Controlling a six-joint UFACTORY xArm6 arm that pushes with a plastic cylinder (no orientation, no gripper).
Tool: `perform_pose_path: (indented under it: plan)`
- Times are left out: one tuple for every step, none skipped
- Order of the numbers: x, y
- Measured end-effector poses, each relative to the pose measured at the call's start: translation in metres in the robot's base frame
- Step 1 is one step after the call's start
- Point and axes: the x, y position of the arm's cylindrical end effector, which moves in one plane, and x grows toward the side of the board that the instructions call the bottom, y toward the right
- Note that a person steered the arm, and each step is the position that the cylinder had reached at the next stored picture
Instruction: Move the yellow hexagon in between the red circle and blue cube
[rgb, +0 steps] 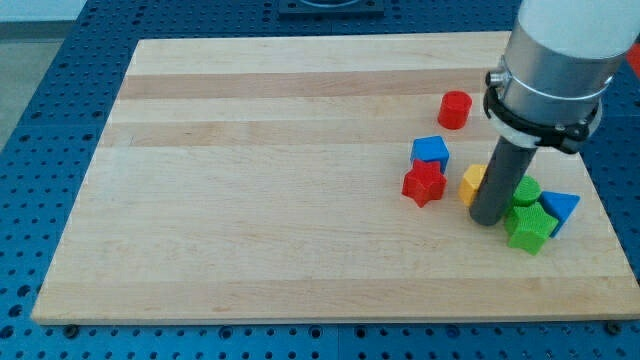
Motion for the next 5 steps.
perform_pose_path:
  plan:
    - [-0.019, 0.0]
    - [-0.039, 0.0]
    - [-0.058, 0.0]
    - [-0.08, 0.0]
    - [-0.099, 0.0]
